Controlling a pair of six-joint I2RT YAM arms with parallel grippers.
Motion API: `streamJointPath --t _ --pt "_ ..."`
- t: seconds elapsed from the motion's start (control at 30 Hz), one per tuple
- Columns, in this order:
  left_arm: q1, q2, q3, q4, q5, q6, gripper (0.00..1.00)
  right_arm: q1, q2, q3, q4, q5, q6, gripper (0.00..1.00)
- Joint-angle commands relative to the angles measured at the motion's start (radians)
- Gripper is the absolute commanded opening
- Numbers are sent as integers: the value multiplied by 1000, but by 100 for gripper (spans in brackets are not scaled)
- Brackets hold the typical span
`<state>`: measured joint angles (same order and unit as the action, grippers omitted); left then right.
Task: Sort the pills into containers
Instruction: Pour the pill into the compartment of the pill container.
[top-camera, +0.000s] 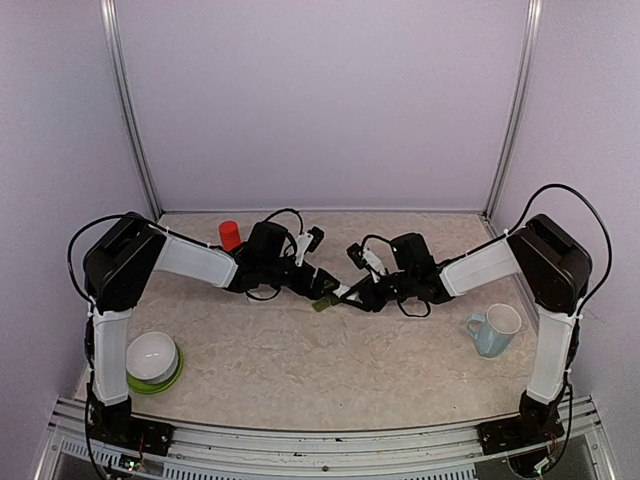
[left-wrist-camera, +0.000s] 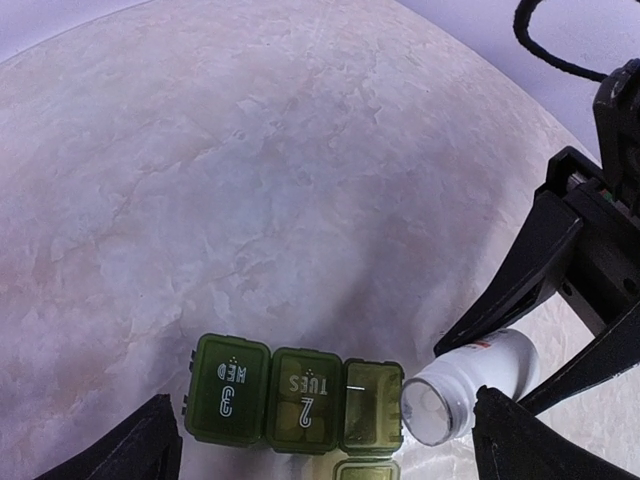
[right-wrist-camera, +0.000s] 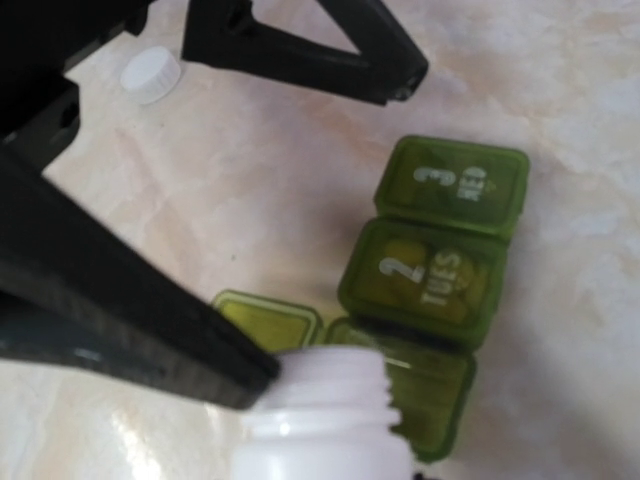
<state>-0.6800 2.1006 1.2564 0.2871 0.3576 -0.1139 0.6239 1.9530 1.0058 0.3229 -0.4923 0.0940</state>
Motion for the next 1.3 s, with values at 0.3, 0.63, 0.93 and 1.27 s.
streamJointPath --t 0.3,0.63,0.93,1.27 --pt "-13 4 13 -21 -24 22 99 13 -11 45 -78 8 -16 0" --pt "-13 8 12 -20 -23 22 99 14 -18 104 -184 18 -19 0" --pt "-12 10 13 -23 -42 20 99 20 -16 137 -240 21 -23 0" --pt "-9 16 18 -33 -52 17 99 25 -10 158 -281 33 -27 0"
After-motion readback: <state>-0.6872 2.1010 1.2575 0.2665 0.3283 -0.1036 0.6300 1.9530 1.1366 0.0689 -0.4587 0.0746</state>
